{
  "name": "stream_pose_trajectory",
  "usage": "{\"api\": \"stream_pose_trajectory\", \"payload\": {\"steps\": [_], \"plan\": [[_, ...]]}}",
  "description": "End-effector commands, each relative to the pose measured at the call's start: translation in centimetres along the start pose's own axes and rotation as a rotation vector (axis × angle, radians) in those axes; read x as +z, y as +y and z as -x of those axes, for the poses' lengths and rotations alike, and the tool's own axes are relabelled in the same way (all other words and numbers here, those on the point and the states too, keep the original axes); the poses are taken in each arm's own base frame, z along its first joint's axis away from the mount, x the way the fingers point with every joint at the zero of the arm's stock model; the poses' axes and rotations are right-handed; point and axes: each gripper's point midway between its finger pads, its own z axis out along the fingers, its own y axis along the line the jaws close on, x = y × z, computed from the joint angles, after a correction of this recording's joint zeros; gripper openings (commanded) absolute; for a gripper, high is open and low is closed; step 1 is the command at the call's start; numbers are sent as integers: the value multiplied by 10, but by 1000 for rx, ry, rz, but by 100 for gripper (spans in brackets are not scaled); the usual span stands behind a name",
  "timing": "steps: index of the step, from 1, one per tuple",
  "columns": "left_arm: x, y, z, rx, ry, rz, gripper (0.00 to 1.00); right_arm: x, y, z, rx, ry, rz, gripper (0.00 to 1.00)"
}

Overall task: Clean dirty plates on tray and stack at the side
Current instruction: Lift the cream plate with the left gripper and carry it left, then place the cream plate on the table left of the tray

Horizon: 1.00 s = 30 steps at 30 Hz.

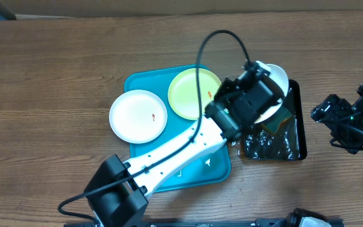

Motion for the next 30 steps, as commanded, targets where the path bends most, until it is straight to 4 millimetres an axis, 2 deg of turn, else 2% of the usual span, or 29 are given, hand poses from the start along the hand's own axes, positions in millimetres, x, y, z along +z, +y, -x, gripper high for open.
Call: {"api": "stream_pose_trajectory", "payload": {"steps": [1, 5, 11, 30], "plan": [[-25, 12, 27, 134, -91, 166, 4, -4, 3, 2, -7, -14, 14, 84], [-38, 8, 43, 202, -155, 218, 4, -4, 3, 2, -7, -14, 15, 84], [-50, 13, 64, 278, -215, 299, 4, -4, 3, 2, -7, -13, 14, 84], [-52, 16, 66, 304, -217, 325, 4, -4, 3, 2, -7, -14, 14, 84]]}}
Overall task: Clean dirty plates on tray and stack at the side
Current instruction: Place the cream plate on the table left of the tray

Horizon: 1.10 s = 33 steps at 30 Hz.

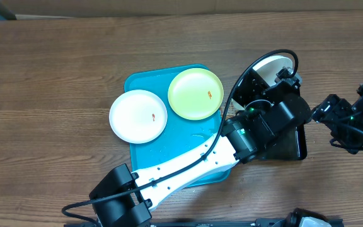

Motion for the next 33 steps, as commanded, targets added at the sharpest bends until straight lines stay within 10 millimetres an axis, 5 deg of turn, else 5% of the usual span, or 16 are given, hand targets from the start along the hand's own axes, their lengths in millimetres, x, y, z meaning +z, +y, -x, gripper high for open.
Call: {"api": "stream_pose_trajectory", "payload": {"steps": [1, 25, 33], "plan": [[-4, 13, 10, -24, -13, 30, 4, -4, 2, 3, -7, -14, 14, 84], [-4, 12, 9, -75, -8, 27, 4, -4, 2, 3, -7, -15, 11, 84], [-14, 15, -29, -350, 123, -72, 4, -4, 2, 2, -6, -14, 11, 85]]}}
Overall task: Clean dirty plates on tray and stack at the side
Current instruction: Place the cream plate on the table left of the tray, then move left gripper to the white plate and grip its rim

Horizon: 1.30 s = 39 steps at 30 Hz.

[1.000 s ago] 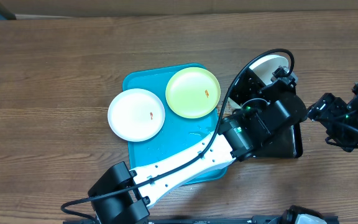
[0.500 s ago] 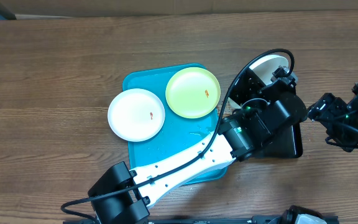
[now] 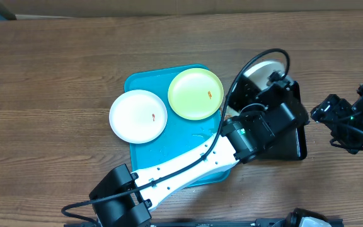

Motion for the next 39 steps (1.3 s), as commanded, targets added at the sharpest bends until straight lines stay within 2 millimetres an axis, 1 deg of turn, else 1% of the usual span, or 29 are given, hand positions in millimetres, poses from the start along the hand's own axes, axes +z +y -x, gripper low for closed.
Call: {"api": "stream_pose_trajectory", "payload": {"steps": [1, 2, 5, 7, 9, 11, 12, 13, 16, 19, 21, 22, 23, 24, 26, 29, 32, 34, 36, 39], "plan": [[-16, 26, 3, -344, 22, -102, 4, -4, 2, 3, -7, -15, 12, 85], [-18, 33, -4, -394, 56, -140, 4, -4, 2, 3, -7, -15, 12, 85], [-24, 68, -35, -558, 191, -207, 4, -4, 2, 3, -7, -15, 12, 85], [-26, 98, -61, -638, 287, -207, 4, -4, 2, 3, -7, -15, 12, 85], [-27, 133, -92, -700, 382, -169, 4, -4, 2, 3, -7, -15, 12, 85], [-30, 170, -127, -761, 477, -95, 4, -4, 2, 3, -7, -15, 12, 85], [-33, 193, -149, -801, 531, -36, 4, -4, 2, 3, -7, -15, 12, 85], [-36, 209, -165, -828, 568, 4, 4, -4, 2, 3, -7, -15, 12, 85], [-46, 264, -223, -935, 695, 172, 4, -4, 2, 3, -7, -15, 12, 85], [-56, 305, -280, -1057, 802, 354, 5, -4, 2, 3, -7, -15, 12, 85], [-60, 323, -317, -1131, 873, 449, 4, -4, 2, 3, -7, -15, 12, 85], [-59, 329, -344, -1181, 920, 484, 4, -4, 2, 3, -7, -15, 12, 85], [-58, 330, -355, -1204, 937, 491, 4, -4, 2, 3, -7, -15, 12, 85], [-54, 330, -372, -1241, 959, 496, 4, -4, 2, 3, -7, -15, 12, 85], [-43, 323, -404, -1319, 994, 468, 4, -4, 2, 3, -7, -15, 12, 85], [-27, 307, -440, -1410, 1027, 401, 4, -4, 2, 3, -7, -15, 13, 85], [-19, 293, -468, -1484, 1058, 381, 5, -4, 2, 3, -7, -16, 12, 85], [-14, 286, -482, -1501, 1076, 378, 4, -4, 2, 3, -7, -15, 13, 85], [-4, 279, -488, -1480, 1072, 322, 4, -4, 2, 3, -7, -16, 13, 85], [3, 277, -494, -1457, 1077, 309, 4, -4, 3, 3, -8, -18, 14, 85]]}}
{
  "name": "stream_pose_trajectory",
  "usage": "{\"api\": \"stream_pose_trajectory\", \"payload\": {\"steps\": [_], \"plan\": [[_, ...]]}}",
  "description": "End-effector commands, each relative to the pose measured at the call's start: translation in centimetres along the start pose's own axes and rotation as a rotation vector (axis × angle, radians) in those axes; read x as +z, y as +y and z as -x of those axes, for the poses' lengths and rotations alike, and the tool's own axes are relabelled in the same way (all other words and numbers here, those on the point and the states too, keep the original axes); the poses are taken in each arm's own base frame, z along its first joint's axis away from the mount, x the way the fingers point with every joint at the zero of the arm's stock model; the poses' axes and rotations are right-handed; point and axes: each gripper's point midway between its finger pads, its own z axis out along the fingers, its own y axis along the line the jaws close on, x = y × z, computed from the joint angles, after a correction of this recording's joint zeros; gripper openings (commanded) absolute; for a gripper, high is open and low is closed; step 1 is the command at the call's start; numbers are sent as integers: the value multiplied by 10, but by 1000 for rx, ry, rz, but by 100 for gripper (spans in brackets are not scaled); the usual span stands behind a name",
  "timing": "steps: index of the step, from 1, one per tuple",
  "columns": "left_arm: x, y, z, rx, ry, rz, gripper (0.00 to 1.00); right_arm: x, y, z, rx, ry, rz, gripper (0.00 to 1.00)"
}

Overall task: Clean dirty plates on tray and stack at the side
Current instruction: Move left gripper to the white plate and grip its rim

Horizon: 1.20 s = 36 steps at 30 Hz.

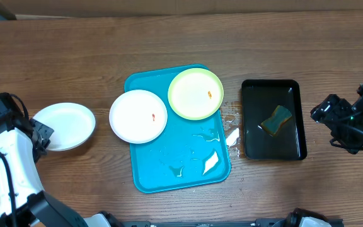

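A teal tray sits mid-table, wet in its lower half. On it rest a white plate with a red speck and a light green plate with an orange speck. At the far left a second white plate, with no marks showing, hangs slightly tilted beside the tray, and my left gripper is shut on its left rim. My right gripper stays at the right edge, away from everything; its jaws are too dark to read.
A black tray stands right of the teal tray and holds a green-and-yellow sponge. Water drops and a small puddle lie on the wood between the two trays.
My left arm has moved from over the black tray to the far left of the table, bringing the white plate with it. The sponge and black tray are now uncovered. The right arm has not moved.
My left gripper was at the black tray with a white plate beside the sponge. At the following two moments it stayed over that tray, hiding the sponge, with the plate's rim showing behind it. Now the plate is left of the teal tray.
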Motion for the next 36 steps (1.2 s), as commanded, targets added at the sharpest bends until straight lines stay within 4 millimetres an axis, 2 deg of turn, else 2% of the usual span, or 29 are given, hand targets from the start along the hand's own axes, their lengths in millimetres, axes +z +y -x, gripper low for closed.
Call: {"api": "stream_pose_trajectory", "payload": {"steps": [1, 3, 4, 7, 8, 10, 13, 15, 17, 21, 26, 30, 33, 36], "plan": [[3, -11, -1, 54, 17, -59, 4, -4, 2, 3, -7, -17, 13, 85], [0, -14, 4, 51, -2, -71, 8, -4, 2, 3, -7, -16, 13, 85], [-2, -14, 6, 50, -9, -75, 14, -4, 2, 3, -7, -16, 13, 85], [-15, -27, 12, 64, -25, -146, 42, -4, 3, 3, -9, -15, 13, 85], [-21, -35, 13, 82, -23, -192, 46, -4, 3, 2, -10, -15, 13, 85], [-35, -48, 13, 108, -18, -268, 51, -2, 2, 1, -9, -10, 11, 85], [-58, -70, 8, 179, -6, -375, 52, 0, 1, 0, -7, -1, 7, 85], [-68, -87, -4, 277, 9, -436, 53, 0, 1, 0, -7, 0, 6, 85], [-72, -100, -26, 392, 40, -444, 54, 1, 1, 0, -7, 0, 6, 85], [-61, -123, -70, 654, 60, -390, 61, 1, 2, 2, -8, -7, 9, 85], [-31, -143, -105, 862, 29, -282, 63, 1, 2, 2, -8, -4, 8, 85], [-11, -161, -122, 932, 40, -263, 53, 1, 1, 0, -6, 1, 6, 85], [7, -164, -130, 950, 80, -237, 47, 1, 1, 0, -6, 1, 6, 85], [25, -161, -138, 959, 131, -205, 32, 1, 1, 0, -6, 1, 5, 85]]}}
